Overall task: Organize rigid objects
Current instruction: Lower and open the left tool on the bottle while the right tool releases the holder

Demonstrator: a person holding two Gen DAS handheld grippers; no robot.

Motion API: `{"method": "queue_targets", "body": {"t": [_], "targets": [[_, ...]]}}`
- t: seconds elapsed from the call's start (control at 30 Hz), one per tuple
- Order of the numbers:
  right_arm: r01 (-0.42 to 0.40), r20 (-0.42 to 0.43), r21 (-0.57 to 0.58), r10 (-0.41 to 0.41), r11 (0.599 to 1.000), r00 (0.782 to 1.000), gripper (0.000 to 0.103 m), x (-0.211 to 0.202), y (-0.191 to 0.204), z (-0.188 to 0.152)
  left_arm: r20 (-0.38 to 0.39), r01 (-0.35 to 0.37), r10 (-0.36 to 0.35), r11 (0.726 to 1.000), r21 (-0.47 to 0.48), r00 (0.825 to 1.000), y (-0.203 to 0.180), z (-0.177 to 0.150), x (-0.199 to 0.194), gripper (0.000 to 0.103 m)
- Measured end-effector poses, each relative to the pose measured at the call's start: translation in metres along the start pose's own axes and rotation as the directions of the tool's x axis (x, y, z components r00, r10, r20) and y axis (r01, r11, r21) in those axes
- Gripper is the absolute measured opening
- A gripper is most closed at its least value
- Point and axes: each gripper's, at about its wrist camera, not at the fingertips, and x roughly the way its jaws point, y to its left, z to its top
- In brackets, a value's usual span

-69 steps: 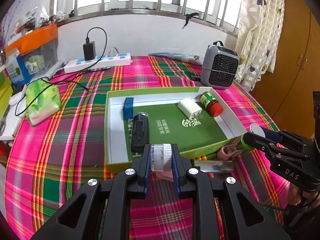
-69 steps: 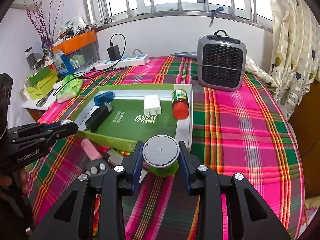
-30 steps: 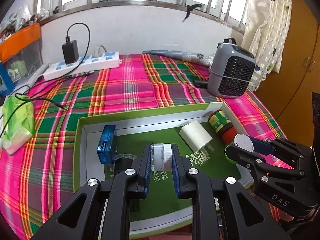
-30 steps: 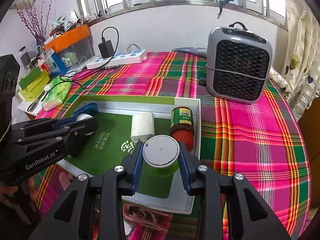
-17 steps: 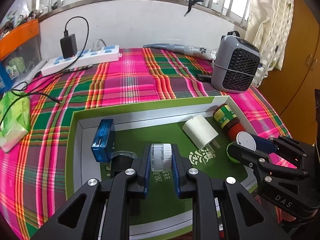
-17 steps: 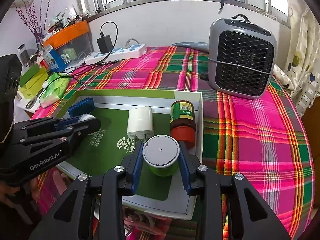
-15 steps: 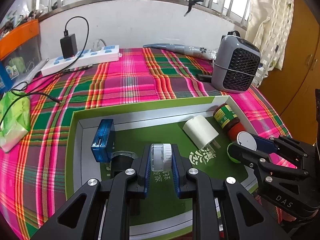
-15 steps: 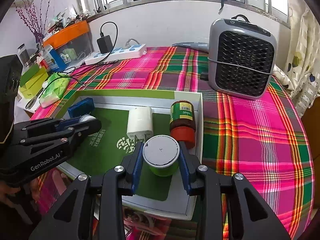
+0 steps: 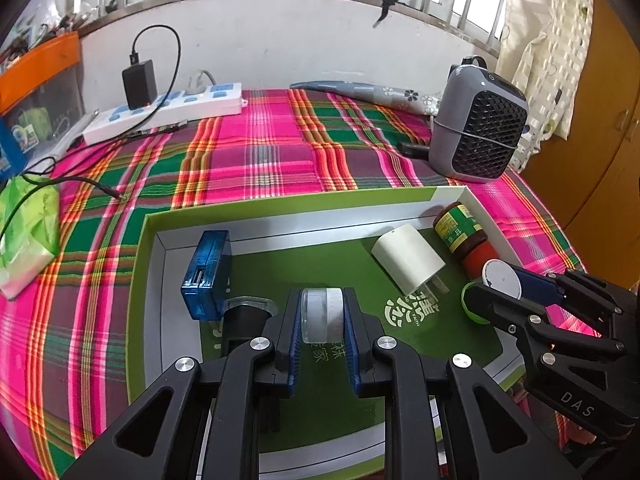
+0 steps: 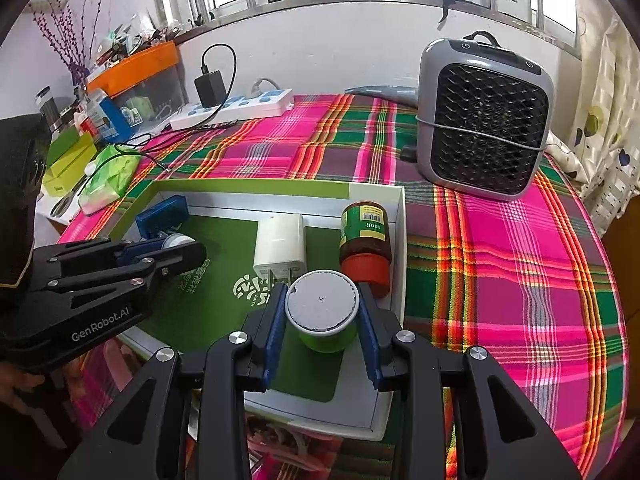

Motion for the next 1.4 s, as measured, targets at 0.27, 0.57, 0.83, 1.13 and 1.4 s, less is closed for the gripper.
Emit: {"method": "queue_targets", "body": {"t": [0.27,0.57,0.83,1.13,1.4], "targets": [[0.0,0.001,-0.001,0.0,1.0,1.0,0.035,0.0,0.0,0.0,-0.001,0.003,-0.003,1.0,0.0,1.0,0.0,0.0,-0.001,0.018],[0.001,0.0,-0.007,-0.001,1.0,1.0,0.035,-0.001,0.001,-0.001,0.003,0.006,-0.006,1.0,0.002,1.0,0.0,0.0,-0.002,0.019],[-0.001,0.0,-0.009,0.001,1.0,1.0,0.035,-0.001,0.002,-0.002,0.01,0.013,-0.013,1.0,0.003,1.0,-0.002,-0.001,-0.006,0.024],[-0.008,0.011,-0.003,0.008,1.0,1.0,0.035,-0.004,0.003,-0.003,0.02,0.015,-0.015,1.0,0.002,1.0,-0.002,-0.001,-0.01,0.029],[-0.003,0.023,-0.001,0.003,1.0,1.0,0.036,-0.008,0.003,-0.002,0.03,0.016,-0.016,1.0,0.006,0.999,-0.005,-0.003,-0.016,0.029]]}}
